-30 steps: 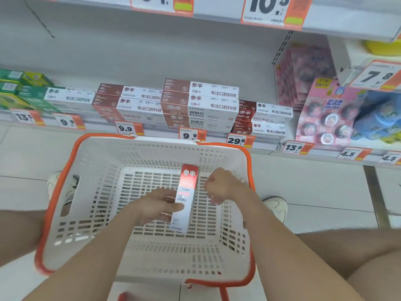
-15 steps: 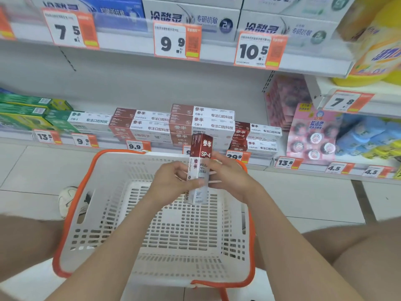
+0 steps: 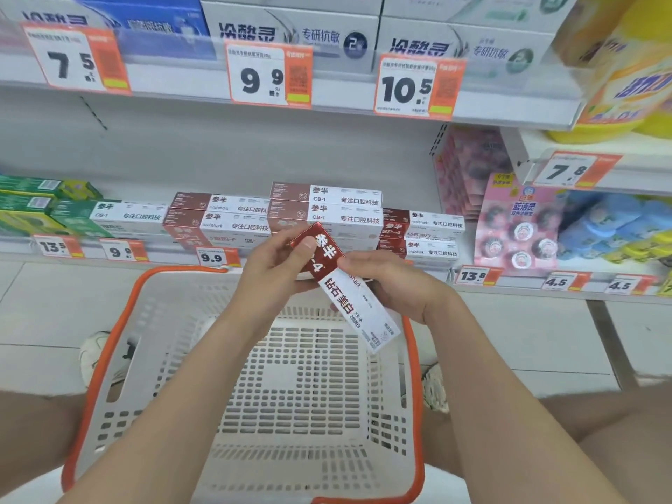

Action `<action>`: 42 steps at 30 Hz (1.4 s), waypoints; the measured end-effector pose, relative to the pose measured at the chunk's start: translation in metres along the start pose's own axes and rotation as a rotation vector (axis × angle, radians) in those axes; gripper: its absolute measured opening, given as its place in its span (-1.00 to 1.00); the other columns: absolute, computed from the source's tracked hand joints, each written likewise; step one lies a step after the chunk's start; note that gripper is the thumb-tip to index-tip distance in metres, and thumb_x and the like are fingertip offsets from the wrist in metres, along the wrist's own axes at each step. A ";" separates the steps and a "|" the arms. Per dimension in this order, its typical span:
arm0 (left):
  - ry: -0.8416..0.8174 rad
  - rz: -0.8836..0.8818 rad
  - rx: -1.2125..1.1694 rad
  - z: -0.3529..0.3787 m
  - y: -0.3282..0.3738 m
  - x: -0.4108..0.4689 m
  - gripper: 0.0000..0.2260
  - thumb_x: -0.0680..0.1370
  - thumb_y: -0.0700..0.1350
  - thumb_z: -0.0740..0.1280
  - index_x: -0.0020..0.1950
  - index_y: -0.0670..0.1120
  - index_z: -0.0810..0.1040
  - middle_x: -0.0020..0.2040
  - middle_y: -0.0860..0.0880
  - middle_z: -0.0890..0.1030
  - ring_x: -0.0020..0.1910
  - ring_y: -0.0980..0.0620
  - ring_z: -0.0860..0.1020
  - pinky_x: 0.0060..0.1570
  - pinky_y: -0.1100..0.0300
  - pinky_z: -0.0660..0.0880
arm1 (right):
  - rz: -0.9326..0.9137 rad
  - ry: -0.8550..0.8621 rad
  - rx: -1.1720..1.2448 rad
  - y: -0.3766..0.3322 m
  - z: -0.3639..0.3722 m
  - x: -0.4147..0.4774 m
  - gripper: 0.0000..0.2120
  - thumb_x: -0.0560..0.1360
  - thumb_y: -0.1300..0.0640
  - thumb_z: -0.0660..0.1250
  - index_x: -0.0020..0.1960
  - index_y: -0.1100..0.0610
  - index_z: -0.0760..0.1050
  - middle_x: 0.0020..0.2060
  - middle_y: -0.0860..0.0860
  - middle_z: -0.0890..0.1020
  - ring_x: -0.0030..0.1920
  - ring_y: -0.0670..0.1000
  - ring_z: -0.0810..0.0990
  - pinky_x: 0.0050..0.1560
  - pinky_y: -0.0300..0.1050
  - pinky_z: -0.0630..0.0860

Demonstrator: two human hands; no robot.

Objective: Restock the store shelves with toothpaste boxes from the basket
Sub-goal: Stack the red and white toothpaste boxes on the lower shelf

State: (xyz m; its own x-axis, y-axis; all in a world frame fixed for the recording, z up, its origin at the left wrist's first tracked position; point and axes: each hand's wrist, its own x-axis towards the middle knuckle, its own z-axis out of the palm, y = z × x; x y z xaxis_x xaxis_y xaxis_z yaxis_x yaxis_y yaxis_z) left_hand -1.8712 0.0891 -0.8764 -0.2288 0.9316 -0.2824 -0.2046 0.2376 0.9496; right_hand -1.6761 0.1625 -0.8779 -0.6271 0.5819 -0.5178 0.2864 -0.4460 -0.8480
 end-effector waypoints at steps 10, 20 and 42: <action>0.056 0.310 0.495 0.072 -0.014 0.047 -0.70 0.71 -0.06 0.28 0.45 0.12 0.49 0.34 0.11 0.53 0.25 0.17 0.55 0.24 0.14 0.51 | -0.491 0.670 -0.333 -0.011 -0.091 -0.017 -0.61 0.47 0.26 0.57 0.19 -0.11 0.66 0.00 -0.22 0.75 0.07 -0.17 0.71 0.13 -0.22 0.61; 0.080 0.503 1.259 0.106 -0.038 0.089 -0.51 0.48 -0.28 0.40 0.39 0.00 0.50 0.47 -0.09 0.36 0.48 -0.17 0.28 0.39 -0.12 0.27 | -0.076 0.879 -1.297 0.067 -0.155 0.053 -0.47 0.50 0.15 0.52 0.41 -0.18 0.54 0.18 0.03 0.51 0.25 0.11 0.52 0.42 0.16 0.22; -0.480 0.489 1.882 0.202 -0.079 0.194 -0.30 0.62 -0.26 0.40 0.64 -0.29 0.07 0.63 -0.40 0.02 0.61 -0.50 0.01 0.56 -0.32 0.14 | -0.095 1.121 -0.275 0.130 -0.190 0.050 -0.78 0.45 0.20 0.31 -0.05 -0.12 0.45 -0.31 -0.20 0.49 -0.31 -0.28 0.48 -0.15 -0.30 0.40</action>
State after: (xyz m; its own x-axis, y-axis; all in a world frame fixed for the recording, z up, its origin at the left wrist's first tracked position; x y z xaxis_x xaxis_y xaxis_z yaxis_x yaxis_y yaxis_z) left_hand -1.7075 0.3070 -0.9785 0.3458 0.9031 -0.2546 0.9261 -0.3722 -0.0624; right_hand -1.5325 0.2621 -1.0357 0.3004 0.9429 -0.1437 0.5070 -0.2854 -0.8133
